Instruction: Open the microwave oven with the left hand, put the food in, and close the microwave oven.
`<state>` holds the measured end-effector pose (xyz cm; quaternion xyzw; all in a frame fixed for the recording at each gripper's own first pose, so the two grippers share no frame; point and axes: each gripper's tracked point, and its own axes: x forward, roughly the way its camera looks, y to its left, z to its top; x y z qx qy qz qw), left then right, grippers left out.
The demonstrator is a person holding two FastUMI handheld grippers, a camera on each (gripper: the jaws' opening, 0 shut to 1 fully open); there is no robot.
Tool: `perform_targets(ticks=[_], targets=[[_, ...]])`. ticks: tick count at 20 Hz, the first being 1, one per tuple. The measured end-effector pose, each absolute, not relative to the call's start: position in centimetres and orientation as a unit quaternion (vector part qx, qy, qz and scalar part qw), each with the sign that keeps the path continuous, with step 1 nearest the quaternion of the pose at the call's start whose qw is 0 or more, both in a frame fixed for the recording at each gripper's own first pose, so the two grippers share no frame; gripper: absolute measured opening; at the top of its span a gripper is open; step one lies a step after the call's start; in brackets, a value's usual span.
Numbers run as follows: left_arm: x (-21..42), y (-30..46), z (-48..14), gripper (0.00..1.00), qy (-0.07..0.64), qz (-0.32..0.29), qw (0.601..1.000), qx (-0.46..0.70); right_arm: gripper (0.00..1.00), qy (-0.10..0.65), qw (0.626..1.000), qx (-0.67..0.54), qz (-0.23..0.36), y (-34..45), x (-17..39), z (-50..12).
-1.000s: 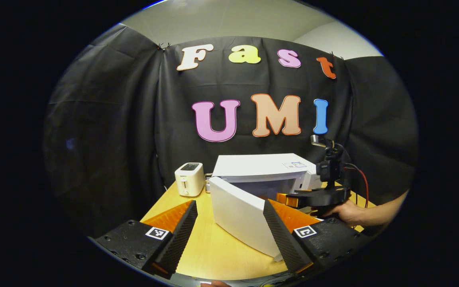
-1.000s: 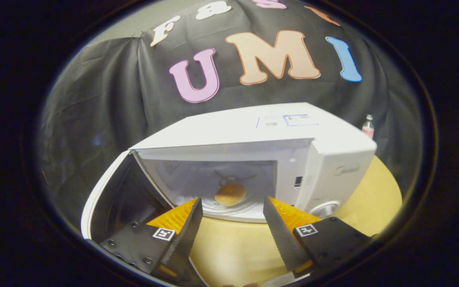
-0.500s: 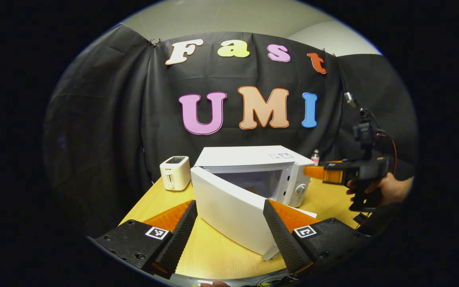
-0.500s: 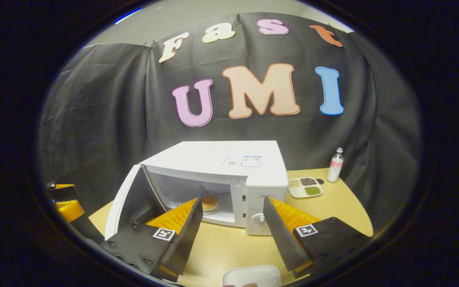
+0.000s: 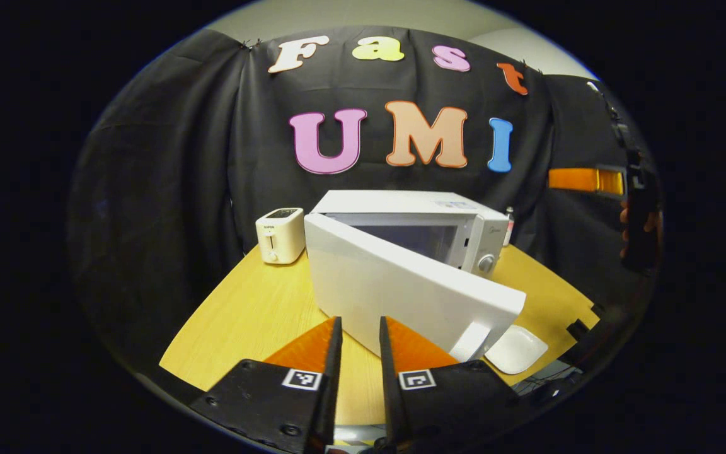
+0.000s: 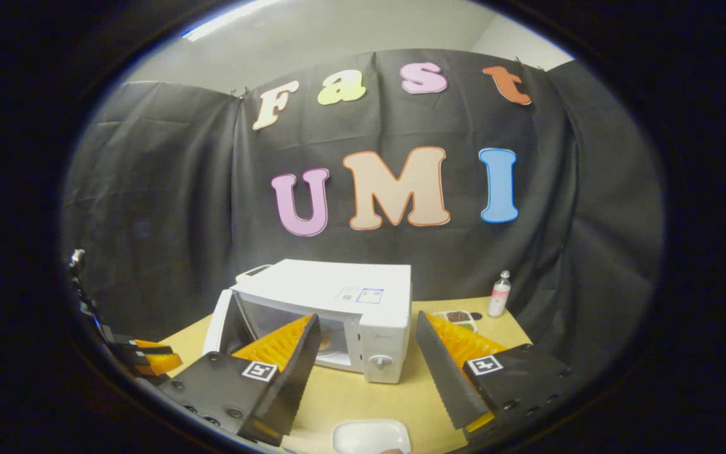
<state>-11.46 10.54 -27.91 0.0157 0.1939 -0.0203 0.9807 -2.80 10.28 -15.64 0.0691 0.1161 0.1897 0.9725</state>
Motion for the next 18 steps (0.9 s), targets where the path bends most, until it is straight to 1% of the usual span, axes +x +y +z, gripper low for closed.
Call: perform_targets(ticks=[2, 4, 5, 9, 10, 18], targets=[[-11.7, 10.5, -29.1, 0.16, 0.211, -0.020, 0.977, 0.010, 0.82, 0.103, 0.975, 0.062, 0.186, 9.3, -3.1, -14.2], [-11.9, 10.5, -30.3, 0.03, 0.227, -0.012, 0.974, 0.003, 0.82, 0.089, 0.978, 0.058, 0.182, 8.5, -3.4, -12.8], [-12.0, 10.0, -30.8, 0.00, 0.231, -0.014, 0.973, -0.003, 0.82, 0.082, 0.979, 0.056, 0.180, 8.1, -3.4, -12.0], [-12.2, 8.1, -32.3, 0.00, 0.254, -0.030, 0.967, -0.008, 0.83, 0.060, 0.982, 0.049, 0.174, 6.7, -3.5, -10.2], [-12.4, 7.8, -32.8, 0.00, 0.259, -0.032, 0.965, -0.006, 0.93, 0.057, 0.982, 0.048, 0.173, 6.4, -3.4, -10.0], [-11.9, 4.6, -33.6, 0.00, 0.273, -0.053, 0.960, 0.011, 0.94, 0.053, 0.985, 0.049, 0.154, 3.1, -2.9, -10.0]])
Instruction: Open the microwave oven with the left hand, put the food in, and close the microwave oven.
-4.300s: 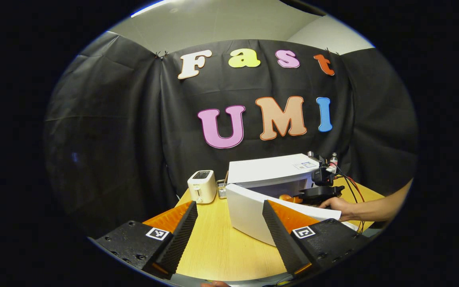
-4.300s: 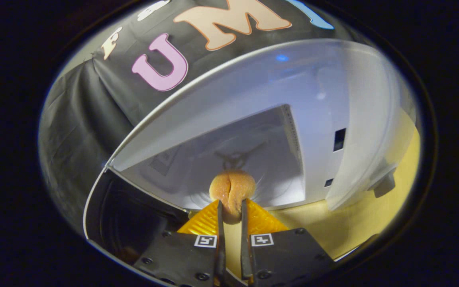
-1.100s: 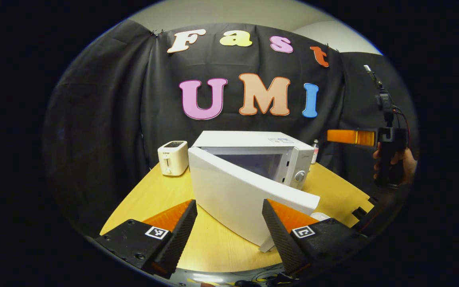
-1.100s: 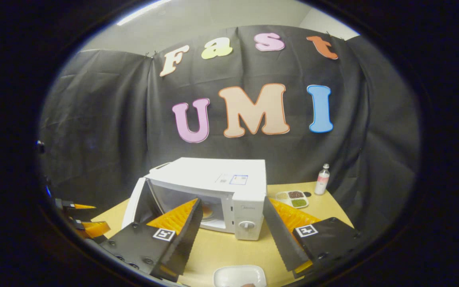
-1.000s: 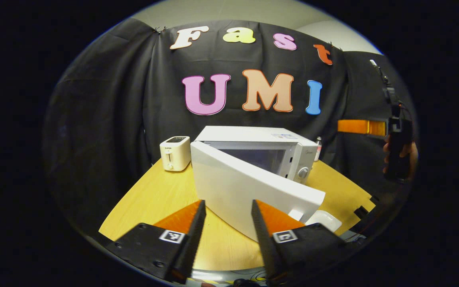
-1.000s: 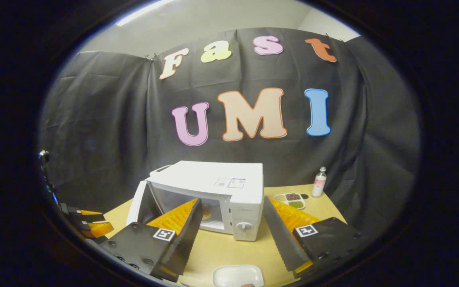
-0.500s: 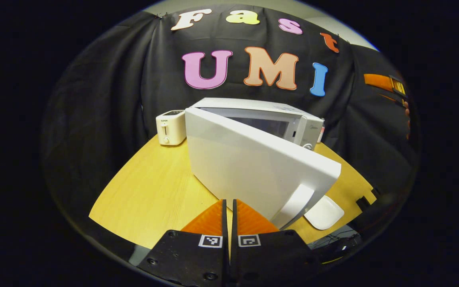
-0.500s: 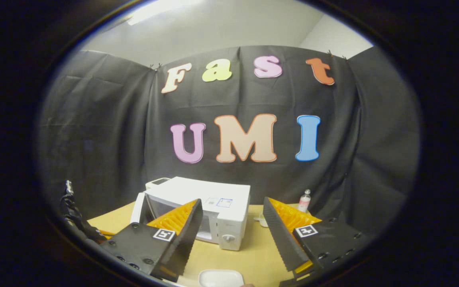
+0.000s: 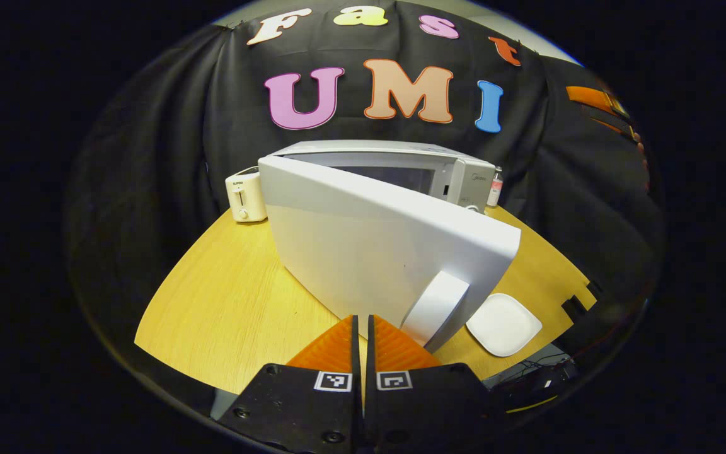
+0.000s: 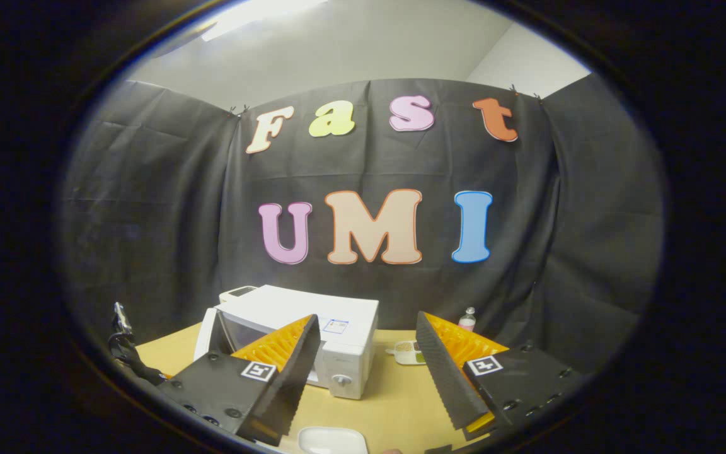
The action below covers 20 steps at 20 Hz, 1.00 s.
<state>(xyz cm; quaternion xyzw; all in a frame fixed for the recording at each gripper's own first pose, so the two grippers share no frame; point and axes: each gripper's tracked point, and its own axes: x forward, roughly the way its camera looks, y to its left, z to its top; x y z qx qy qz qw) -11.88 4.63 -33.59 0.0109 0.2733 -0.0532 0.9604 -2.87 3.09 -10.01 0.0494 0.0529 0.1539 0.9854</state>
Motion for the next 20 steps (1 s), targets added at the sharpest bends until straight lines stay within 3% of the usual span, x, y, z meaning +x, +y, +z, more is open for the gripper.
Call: perform_targets(ticks=[5, 6, 14, 15, 16, 20], targets=[[-10.4, 2.0, -33.7, 0.00, 0.274, -0.081, 0.958, 0.033, 0.94, 0.053, 0.988, 0.057, 0.131, 0.3, -2.6, -10.1], [-10.0, 1.4, -33.8, 0.00, 0.276, -0.088, 0.957, 0.036, 0.84, 0.052, 0.989, 0.059, 0.125, -0.4, -2.5, -10.2], [-5.4, -1.6, -33.4, 0.00, 0.267, -0.132, 0.953, 0.059, 0.84, 0.051, 0.994, 0.067, 0.066, -6.0, -4.2, -10.1], [-4.7, -1.8, -33.6, 0.00, 0.267, -0.136, 0.952, 0.061, 0.84, 0.050, 0.995, 0.067, 0.059, -6.4, -4.6, -10.0], [-4.1, -2.0, -33.6, 0.00, 0.267, -0.138, 0.952, 0.063, 0.94, 0.051, 0.995, 0.062, 0.052, -7.1, -4.9, -10.3], [-1.8, -3.3, -33.7, 0.00, 0.266, -0.154, 0.949, 0.070, 0.93, 0.054, 0.997, 0.055, 0.026, -9.4, -5.8, -10.4]])
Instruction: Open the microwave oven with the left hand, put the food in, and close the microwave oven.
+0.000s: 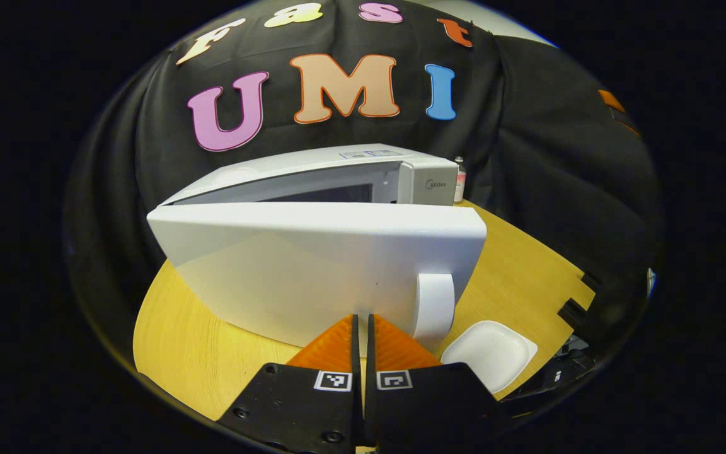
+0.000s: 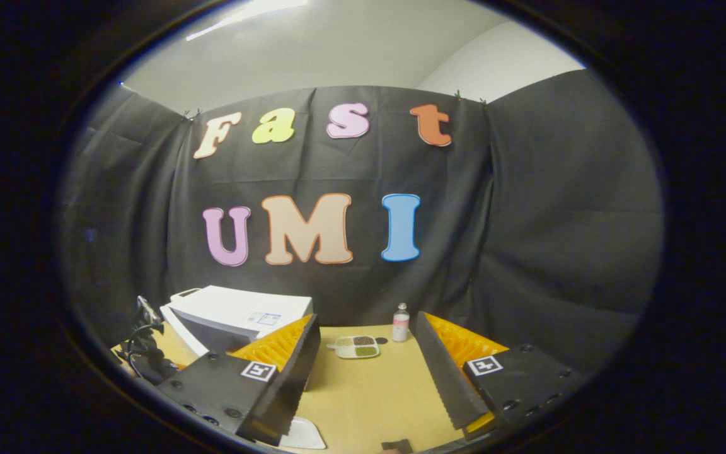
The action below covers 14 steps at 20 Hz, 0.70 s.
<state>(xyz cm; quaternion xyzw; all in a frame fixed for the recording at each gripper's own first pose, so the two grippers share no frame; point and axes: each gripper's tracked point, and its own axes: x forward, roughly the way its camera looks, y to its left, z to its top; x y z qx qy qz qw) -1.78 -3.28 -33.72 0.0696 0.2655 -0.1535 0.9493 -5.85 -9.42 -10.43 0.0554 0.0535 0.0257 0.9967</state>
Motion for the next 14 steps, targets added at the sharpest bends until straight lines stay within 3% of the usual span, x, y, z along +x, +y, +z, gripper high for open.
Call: perform_targets(ticks=[14], targets=[[4.2, -5.6, -34.7, 0.00, 0.276, -0.143, 0.950, 0.029, 0.94, 0.056, 0.995, 0.077, -0.013, -13.2, -6.7, -10.0]])
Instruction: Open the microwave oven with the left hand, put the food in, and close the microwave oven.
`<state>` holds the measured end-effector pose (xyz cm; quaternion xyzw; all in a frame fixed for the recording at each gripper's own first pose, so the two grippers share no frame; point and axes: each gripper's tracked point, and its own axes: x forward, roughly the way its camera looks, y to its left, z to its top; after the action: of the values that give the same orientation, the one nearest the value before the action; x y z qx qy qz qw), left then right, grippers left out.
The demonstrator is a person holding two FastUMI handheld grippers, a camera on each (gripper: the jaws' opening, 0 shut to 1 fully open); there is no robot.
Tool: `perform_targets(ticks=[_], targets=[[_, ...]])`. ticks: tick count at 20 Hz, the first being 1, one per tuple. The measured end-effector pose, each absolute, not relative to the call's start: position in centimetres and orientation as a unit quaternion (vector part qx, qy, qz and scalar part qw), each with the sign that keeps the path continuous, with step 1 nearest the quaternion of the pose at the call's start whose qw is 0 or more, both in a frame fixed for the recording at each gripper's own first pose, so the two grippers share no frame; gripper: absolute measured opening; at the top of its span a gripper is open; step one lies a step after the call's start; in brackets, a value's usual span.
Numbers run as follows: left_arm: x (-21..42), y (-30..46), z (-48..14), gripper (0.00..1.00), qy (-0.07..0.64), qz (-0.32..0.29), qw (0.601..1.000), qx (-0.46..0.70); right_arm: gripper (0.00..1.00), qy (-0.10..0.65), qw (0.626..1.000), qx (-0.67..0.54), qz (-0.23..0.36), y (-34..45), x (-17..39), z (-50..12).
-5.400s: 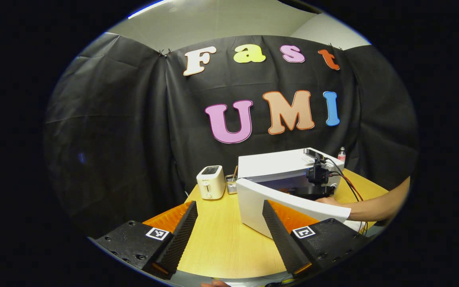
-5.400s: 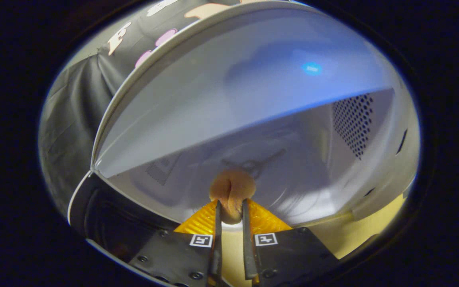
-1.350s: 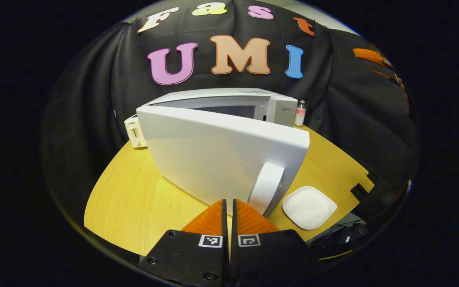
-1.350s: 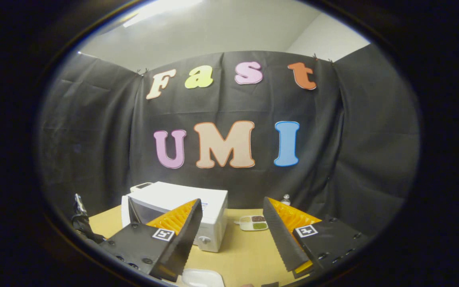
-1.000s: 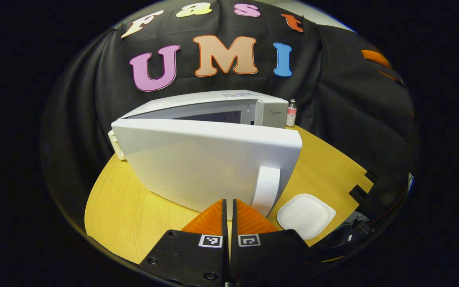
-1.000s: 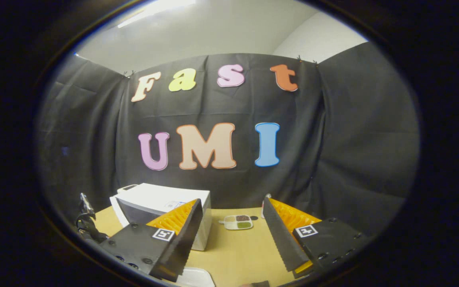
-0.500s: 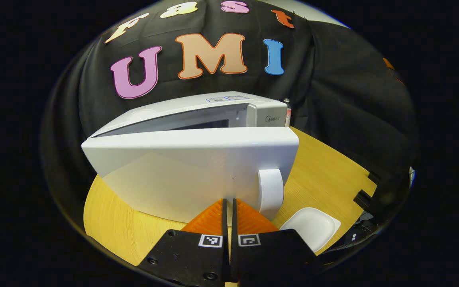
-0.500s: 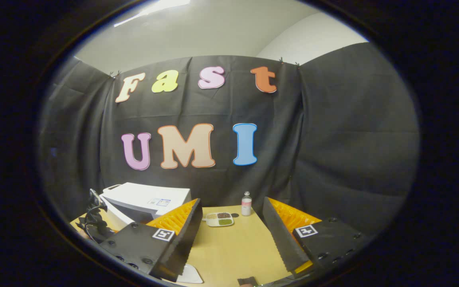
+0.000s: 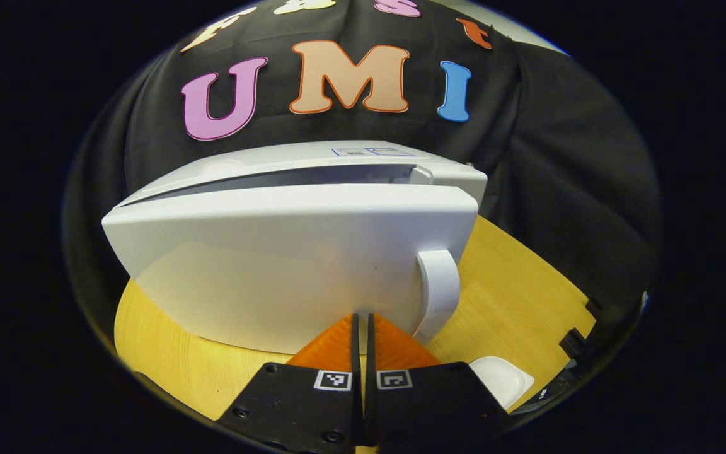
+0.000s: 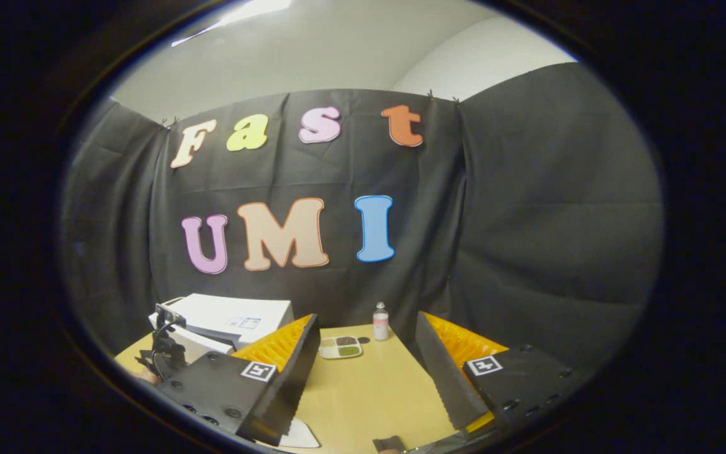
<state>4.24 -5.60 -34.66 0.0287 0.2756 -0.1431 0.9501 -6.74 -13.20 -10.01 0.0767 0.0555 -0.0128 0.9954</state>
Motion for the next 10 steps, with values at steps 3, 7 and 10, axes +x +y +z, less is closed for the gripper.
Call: perform_targets(ticks=[3, 7, 10], targets=[[5.7, -5.7, -34.5, 0.00, 0.271, -0.135, 0.953, 0.024, 0.94, 0.054, 0.995, 0.083, -0.016, -13.6, -6.5, -9.9], [7.3, -6.0, -34.1, 0.00, 0.263, -0.133, 0.955, 0.021, 0.93, 0.052, 0.995, 0.083, -0.013, -13.4, -6.2, -9.7], [7.7, -6.9, -34.2, 0.00, 0.269, -0.135, 0.954, -0.013, 0.93, 0.053, 0.996, 0.077, -0.011, -13.4, -5.8, -9.5]])
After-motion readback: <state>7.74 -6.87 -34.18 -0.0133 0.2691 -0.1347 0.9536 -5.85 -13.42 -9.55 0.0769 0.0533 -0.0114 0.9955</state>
